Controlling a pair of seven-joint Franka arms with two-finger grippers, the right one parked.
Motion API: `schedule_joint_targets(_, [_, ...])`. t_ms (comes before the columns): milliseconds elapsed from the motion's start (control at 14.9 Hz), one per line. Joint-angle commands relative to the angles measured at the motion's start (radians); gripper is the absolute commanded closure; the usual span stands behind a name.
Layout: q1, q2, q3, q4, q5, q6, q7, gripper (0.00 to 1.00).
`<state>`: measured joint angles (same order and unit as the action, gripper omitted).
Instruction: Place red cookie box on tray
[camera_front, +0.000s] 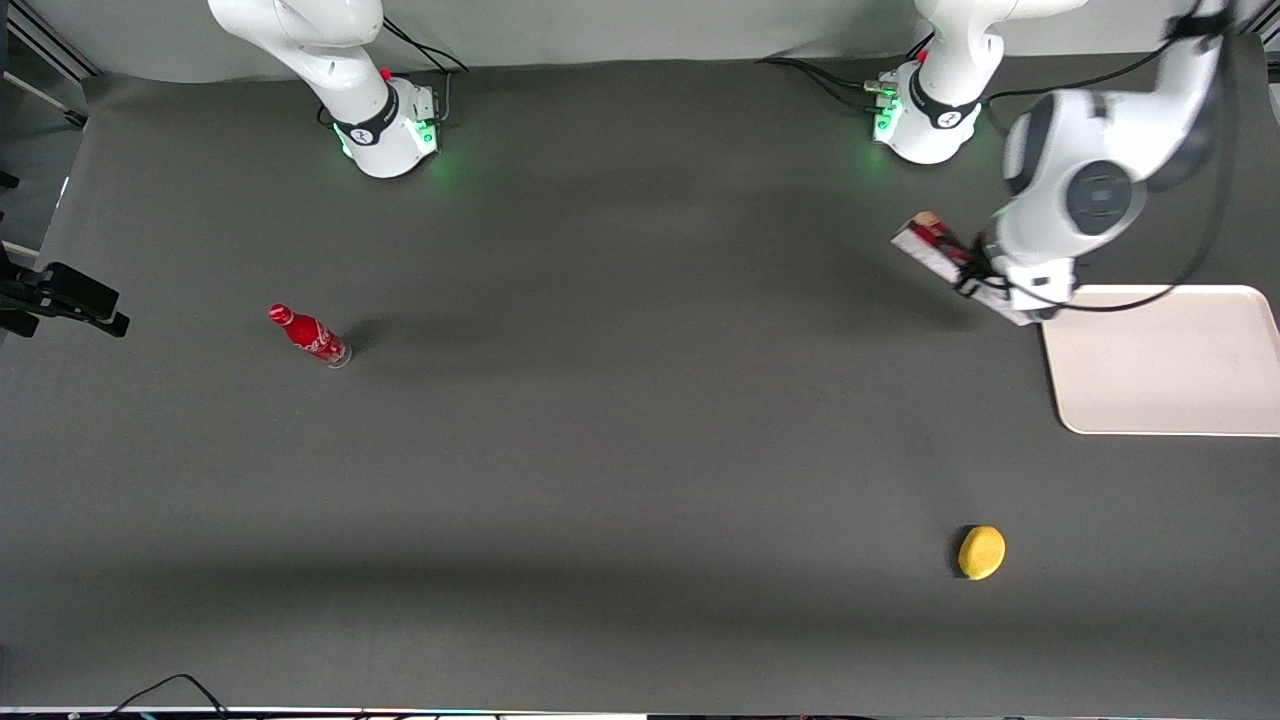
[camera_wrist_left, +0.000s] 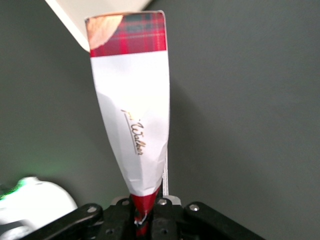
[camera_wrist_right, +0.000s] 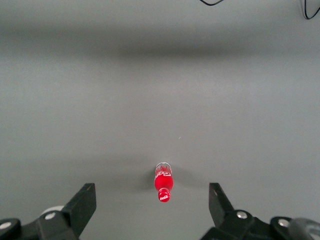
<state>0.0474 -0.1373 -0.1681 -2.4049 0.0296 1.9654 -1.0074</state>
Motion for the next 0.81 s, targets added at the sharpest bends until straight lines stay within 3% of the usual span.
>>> schedule_joint_targets(0, [-0.004, -0.002, 0.110, 0.299, 0.038, -0.345, 0.244, 1.00])
schedule_joint_targets(135, [-0.004, 0.002, 0.166, 0.438, 0.094, -0.478, 0.413, 1.00])
schedule_joint_targets(337, [-0.004, 0.018, 0.290, 0.564, 0.142, -0.543, 0.707, 1.00])
schedule_joint_targets(606, [-0.003, 0.134, 0.479, 0.682, 0.230, -0.473, 1.160, 1.00])
schedule_joint_targets(740, [-0.001, 0.211, 0.585, 0.705, 0.222, -0.369, 1.333, 1.00])
